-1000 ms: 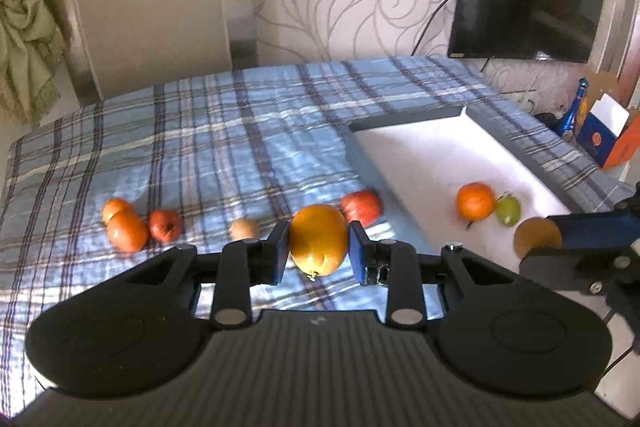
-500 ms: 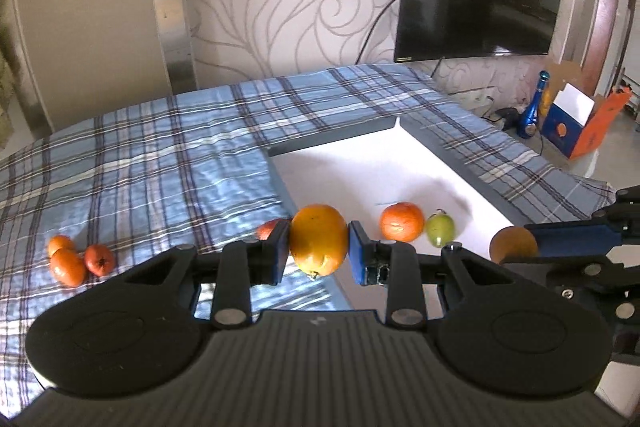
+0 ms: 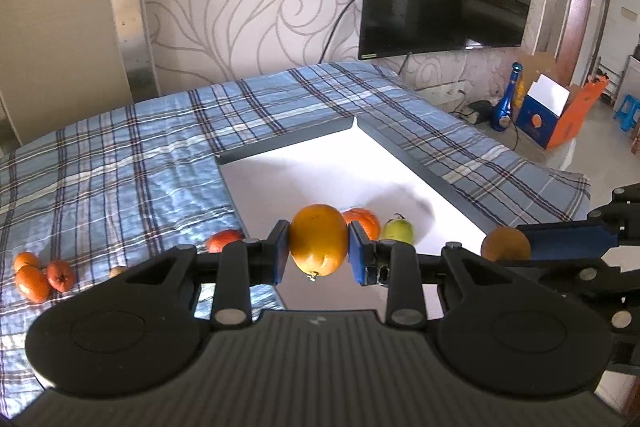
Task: Organize fruits
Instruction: 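Carry the yellow orange into the tray and open the left tool while the right tool carries the kiwi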
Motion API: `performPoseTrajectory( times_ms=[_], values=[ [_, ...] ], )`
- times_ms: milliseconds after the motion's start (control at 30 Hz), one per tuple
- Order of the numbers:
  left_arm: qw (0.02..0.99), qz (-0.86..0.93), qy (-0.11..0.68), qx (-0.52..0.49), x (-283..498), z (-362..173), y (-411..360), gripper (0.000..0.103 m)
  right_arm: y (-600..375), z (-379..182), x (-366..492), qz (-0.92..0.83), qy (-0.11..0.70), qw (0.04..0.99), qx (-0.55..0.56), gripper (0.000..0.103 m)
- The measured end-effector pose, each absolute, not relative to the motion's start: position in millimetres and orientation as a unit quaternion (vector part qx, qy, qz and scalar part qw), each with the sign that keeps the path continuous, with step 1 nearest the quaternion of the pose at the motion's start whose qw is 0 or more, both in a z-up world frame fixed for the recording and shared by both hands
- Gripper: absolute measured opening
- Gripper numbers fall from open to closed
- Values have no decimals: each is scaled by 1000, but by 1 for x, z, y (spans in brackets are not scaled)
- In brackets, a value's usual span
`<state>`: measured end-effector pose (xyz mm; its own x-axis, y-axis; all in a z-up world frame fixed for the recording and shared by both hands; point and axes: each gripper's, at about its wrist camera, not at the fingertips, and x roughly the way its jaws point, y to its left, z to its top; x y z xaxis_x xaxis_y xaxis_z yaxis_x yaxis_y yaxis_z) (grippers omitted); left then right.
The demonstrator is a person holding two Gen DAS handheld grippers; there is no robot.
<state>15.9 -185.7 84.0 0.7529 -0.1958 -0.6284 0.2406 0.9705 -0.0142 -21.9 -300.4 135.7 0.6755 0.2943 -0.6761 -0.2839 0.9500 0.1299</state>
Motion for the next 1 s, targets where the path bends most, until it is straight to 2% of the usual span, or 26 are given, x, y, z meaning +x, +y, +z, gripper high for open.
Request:
performPoseTrajectory(
  times_ms=[1000],
  values=[
    [917, -139, 373, 39, 51, 49, -219, 36, -314, 136, -34, 103, 381, 919, 4, 26]
  ],
)
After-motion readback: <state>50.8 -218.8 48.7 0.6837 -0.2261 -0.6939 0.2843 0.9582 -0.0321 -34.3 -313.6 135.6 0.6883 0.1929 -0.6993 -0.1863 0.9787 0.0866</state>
